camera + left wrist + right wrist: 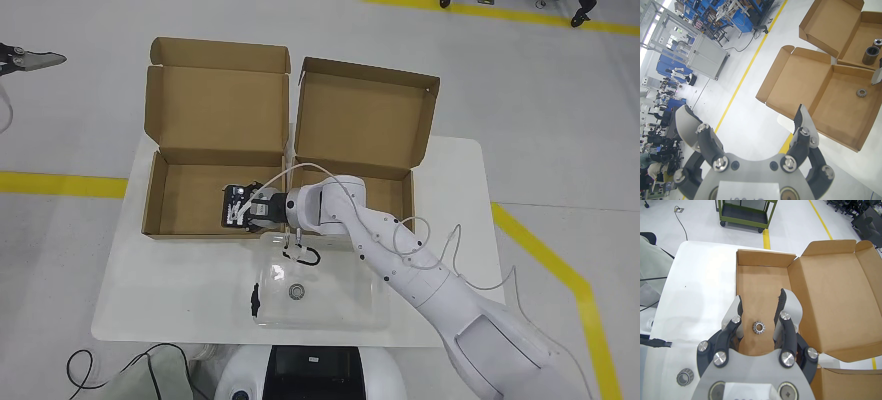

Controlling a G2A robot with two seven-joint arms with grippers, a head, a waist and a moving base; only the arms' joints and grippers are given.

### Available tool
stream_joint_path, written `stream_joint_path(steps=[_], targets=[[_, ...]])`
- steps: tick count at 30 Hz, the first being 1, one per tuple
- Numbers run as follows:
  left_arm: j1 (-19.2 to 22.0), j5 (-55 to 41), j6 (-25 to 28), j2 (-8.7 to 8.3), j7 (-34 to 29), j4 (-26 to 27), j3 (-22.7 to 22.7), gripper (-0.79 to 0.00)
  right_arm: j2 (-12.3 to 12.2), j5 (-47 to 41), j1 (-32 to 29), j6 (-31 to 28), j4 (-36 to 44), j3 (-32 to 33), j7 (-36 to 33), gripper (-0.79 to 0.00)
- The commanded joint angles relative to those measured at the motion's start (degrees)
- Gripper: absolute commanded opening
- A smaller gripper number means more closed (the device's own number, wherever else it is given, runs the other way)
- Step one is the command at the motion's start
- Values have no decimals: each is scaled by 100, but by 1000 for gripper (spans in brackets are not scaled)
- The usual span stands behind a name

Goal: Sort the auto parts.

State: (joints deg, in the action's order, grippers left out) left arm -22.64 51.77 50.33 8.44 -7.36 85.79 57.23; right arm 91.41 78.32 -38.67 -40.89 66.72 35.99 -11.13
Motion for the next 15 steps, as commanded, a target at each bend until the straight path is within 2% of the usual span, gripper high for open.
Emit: stream_joint_path(steps=[1, 9, 10, 15], targets=[[0, 0, 0, 0, 0, 0, 0, 0, 0, 0, -2, 0, 6, 1, -1, -449], [0, 0, 0, 0, 0, 0, 0, 0, 0, 0, -2, 0, 6, 1, -1, -449], [0, 0, 0, 0, 0, 0, 0, 0, 0, 0, -2, 0, 6, 1, -1, 0], [-107, -4, -118, 5, 7, 37, -13, 0, -59, 92, -185, 118, 220, 125, 20, 0]])
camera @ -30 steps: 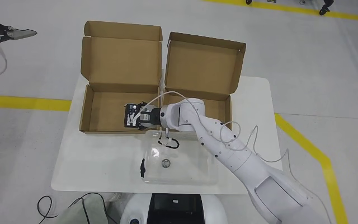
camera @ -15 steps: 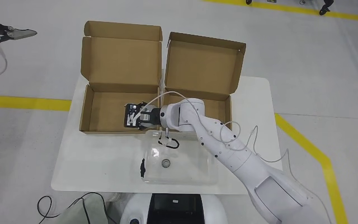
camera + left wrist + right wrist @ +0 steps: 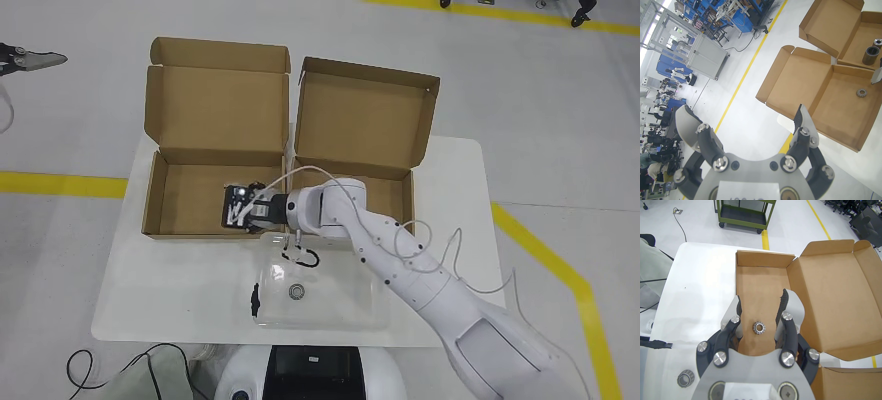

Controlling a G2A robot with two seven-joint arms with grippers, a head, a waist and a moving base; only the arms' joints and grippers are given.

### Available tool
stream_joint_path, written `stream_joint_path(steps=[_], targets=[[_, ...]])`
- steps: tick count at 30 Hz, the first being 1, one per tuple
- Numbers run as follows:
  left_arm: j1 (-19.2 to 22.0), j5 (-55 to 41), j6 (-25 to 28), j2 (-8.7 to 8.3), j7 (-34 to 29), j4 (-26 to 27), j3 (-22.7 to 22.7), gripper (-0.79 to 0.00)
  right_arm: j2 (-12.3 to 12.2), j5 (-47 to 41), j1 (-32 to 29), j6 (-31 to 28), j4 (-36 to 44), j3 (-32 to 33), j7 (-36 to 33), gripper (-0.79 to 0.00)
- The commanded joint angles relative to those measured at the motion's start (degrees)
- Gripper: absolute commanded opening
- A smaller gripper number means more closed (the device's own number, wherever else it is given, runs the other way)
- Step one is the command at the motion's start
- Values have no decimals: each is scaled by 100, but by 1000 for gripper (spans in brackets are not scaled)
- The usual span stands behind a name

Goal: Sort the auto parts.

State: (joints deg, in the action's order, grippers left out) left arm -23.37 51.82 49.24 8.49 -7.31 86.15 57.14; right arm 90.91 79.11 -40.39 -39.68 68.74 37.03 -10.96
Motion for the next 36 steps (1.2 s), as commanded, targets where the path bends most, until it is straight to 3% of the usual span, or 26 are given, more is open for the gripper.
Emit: stream_joint_path(steps=[1, 15, 27, 36], targets=[[-71, -82, 5, 0, 2, -34, -4, 0, -23, 25, -45, -1, 51, 54, 11, 0], [-377, -404, 90, -3, 72, 83, 80, 0, -403, 285, -897, -73, 965, 881, -186, 0], [-377, -404, 90, -3, 72, 83, 80, 0, -912, 628, -2433, -948, 2831, 1802, -874, 0], [-377, -404, 90, -3, 72, 83, 80, 0, -1212, 935, -3490, -1549, 3686, 2275, -663, 0]])
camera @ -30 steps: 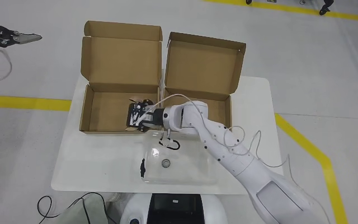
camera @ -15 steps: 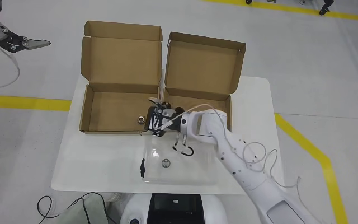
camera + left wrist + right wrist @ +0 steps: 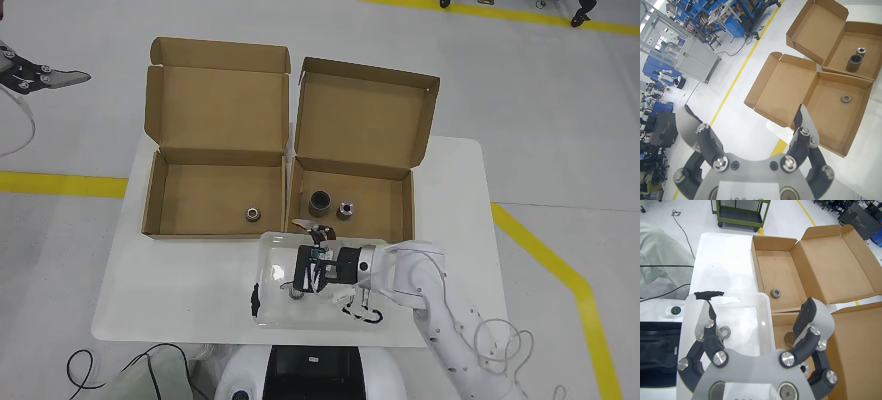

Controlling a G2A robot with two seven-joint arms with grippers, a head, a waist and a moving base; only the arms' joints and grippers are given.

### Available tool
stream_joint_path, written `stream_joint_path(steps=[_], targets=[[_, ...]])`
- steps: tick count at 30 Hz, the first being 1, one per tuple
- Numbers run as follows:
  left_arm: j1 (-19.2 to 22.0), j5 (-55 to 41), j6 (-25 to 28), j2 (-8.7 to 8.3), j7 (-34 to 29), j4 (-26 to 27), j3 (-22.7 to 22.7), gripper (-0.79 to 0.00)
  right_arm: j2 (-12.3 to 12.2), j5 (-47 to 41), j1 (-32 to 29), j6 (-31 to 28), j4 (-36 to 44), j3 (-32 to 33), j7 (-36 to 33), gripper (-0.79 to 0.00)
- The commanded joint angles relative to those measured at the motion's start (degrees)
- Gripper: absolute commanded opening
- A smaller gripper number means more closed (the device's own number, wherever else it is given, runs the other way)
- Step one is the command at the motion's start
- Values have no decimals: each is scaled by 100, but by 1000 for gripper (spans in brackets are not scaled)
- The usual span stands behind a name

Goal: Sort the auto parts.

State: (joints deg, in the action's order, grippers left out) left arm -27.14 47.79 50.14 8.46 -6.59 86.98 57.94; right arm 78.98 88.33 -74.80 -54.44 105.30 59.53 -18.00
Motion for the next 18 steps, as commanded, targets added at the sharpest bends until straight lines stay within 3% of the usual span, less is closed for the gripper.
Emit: stream_joint_path(steps=[1, 18], targets=[[0, 0, 0, 0, 0, 0, 0, 0, -46, 54, -98, -180, 56, 47, 68, 0], [0, 0, 0, 0, 0, 0, 0, 0, -61, 69, -125, -214, 69, 55, 76, 0]])
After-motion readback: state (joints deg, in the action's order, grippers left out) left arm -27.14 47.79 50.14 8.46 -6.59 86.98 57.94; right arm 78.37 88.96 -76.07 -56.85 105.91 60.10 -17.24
